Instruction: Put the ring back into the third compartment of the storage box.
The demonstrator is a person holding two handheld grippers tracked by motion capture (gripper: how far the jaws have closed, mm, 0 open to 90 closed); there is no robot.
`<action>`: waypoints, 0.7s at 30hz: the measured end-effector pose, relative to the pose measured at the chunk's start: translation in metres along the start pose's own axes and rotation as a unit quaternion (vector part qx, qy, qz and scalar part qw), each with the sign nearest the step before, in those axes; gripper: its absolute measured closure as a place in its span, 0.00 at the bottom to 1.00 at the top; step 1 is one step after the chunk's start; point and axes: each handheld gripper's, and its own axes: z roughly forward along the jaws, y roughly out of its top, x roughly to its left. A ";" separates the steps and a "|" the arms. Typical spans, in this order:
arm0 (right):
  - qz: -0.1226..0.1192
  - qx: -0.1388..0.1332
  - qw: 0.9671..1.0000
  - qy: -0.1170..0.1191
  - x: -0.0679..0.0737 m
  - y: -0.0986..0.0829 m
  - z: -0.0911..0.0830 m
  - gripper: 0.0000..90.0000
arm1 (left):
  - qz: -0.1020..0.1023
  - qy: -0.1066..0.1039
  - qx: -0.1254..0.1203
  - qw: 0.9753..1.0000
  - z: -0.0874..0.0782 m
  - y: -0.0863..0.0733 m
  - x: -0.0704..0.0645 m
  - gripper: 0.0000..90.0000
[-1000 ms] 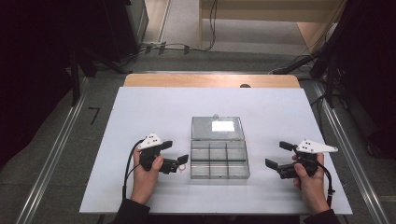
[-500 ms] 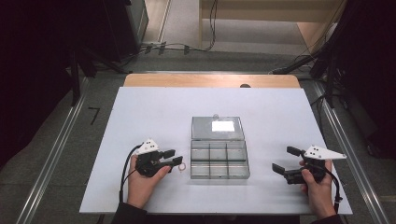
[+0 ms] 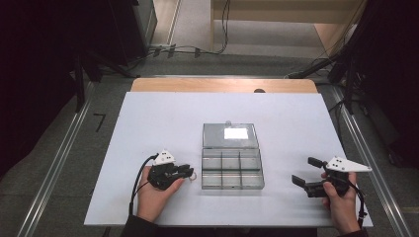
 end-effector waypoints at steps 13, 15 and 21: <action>0.003 -0.009 1.000 -0.008 -0.001 -0.004 -0.006 0.00 | 0.019 0.014 0.024 0.999 0.005 -0.001 -0.005 0.85; 0.003 -0.009 1.000 -0.008 -0.002 -0.004 -0.007 0.00 | 0.020 0.016 0.025 0.999 0.006 -0.001 -0.006 0.86; 0.003 -0.012 1.000 -0.007 -0.002 -0.005 -0.009 0.00 | 0.033 0.037 0.030 0.998 0.007 -0.001 -0.009 0.91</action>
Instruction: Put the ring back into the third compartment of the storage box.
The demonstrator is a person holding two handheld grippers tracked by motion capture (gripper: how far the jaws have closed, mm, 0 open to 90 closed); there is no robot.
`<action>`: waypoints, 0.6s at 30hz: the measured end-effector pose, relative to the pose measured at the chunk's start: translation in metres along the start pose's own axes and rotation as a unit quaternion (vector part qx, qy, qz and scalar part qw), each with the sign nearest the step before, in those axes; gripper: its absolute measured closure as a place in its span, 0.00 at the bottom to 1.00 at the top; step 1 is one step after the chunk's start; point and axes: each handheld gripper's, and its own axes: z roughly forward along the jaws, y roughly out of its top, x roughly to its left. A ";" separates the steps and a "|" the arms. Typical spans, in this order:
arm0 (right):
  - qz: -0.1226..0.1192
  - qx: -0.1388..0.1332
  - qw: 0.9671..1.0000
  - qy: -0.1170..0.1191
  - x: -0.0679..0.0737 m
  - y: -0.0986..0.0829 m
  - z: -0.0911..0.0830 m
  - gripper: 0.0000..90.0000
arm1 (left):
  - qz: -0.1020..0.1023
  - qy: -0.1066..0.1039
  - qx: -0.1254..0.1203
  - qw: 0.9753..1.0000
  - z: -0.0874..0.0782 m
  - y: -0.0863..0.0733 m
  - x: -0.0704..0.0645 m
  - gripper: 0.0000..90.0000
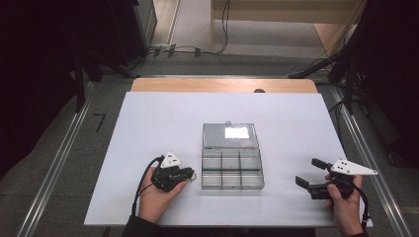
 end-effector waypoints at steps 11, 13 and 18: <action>0.001 -0.001 1.000 0.006 0.001 -0.004 0.004 0.00 | 0.014 0.008 0.008 1.000 0.001 0.002 -0.004 0.97; -0.002 -0.003 1.000 0.007 0.002 -0.005 0.004 0.00 | 0.014 0.011 0.009 1.000 0.001 0.003 -0.005 0.97; -0.001 -0.008 1.000 0.010 0.001 -0.006 0.004 0.00 | 0.005 0.002 0.007 1.000 0.001 0.002 -0.002 0.98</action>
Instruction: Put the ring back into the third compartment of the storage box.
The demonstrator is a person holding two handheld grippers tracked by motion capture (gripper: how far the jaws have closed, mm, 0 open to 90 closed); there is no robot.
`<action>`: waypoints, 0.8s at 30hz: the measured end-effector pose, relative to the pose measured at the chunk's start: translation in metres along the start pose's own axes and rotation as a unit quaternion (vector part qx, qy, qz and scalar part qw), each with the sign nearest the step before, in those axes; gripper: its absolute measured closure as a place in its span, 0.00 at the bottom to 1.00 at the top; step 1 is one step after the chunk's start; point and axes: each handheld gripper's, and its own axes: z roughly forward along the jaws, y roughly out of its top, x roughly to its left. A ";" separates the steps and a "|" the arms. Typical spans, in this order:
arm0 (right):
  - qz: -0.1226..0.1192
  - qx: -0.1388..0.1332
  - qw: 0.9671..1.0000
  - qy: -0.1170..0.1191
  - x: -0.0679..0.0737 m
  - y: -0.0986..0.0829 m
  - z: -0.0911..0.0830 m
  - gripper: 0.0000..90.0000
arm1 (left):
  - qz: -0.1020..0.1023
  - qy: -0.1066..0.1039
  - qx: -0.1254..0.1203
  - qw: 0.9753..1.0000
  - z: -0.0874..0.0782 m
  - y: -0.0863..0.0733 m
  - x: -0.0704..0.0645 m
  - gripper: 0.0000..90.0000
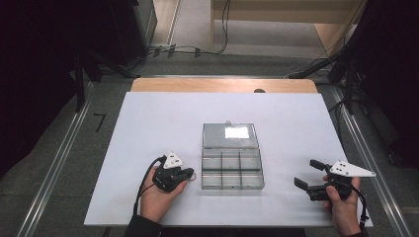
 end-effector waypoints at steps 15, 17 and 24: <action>-0.004 -0.007 1.000 0.001 0.000 -0.003 0.003 0.00 | -0.020 -0.014 -0.015 1.000 -0.004 -0.001 0.007 0.98; -0.005 -0.008 1.000 0.002 0.000 -0.003 0.003 0.00 | -0.025 -0.017 -0.018 0.999 -0.006 -0.001 0.009 0.98; -0.005 -0.010 1.000 0.001 0.001 -0.004 0.003 0.00 | -0.026 -0.022 -0.029 0.999 -0.011 0.000 0.011 0.98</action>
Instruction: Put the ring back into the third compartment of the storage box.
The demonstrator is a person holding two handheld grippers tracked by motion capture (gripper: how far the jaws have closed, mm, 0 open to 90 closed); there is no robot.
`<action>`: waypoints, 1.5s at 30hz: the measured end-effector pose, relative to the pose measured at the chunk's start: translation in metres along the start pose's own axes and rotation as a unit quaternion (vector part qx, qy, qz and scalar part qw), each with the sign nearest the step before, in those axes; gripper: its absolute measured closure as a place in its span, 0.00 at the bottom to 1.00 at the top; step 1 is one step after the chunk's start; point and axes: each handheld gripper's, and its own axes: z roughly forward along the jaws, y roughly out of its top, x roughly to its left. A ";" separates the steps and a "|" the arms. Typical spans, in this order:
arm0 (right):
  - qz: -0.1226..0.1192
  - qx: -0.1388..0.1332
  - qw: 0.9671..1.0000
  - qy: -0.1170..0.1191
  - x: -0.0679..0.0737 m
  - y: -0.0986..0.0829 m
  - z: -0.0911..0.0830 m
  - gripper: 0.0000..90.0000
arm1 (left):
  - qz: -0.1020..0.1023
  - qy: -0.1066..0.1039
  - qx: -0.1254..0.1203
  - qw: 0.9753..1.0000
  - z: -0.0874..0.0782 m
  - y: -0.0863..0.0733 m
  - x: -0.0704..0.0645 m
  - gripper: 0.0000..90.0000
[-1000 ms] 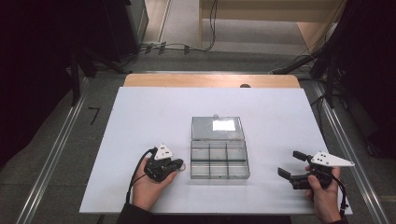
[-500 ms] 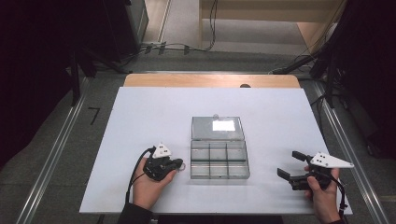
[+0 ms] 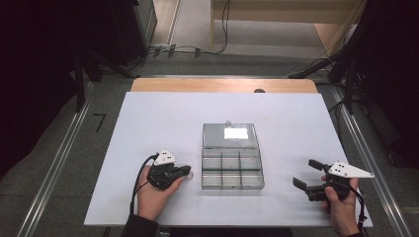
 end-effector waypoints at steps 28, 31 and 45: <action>-0.006 -0.006 1.000 0.001 0.001 0.000 0.000 0.00 | -0.008 -0.022 -0.037 0.999 -0.017 0.009 0.000 0.98; -0.007 -0.007 1.000 -0.001 0.001 0.000 0.001 0.00 | -0.006 -0.021 -0.038 0.999 -0.019 0.010 0.000 0.98; -0.011 -0.008 1.000 -0.003 0.002 0.000 0.002 0.00 | 0.005 -0.024 -0.041 0.999 -0.019 0.020 -0.006 0.98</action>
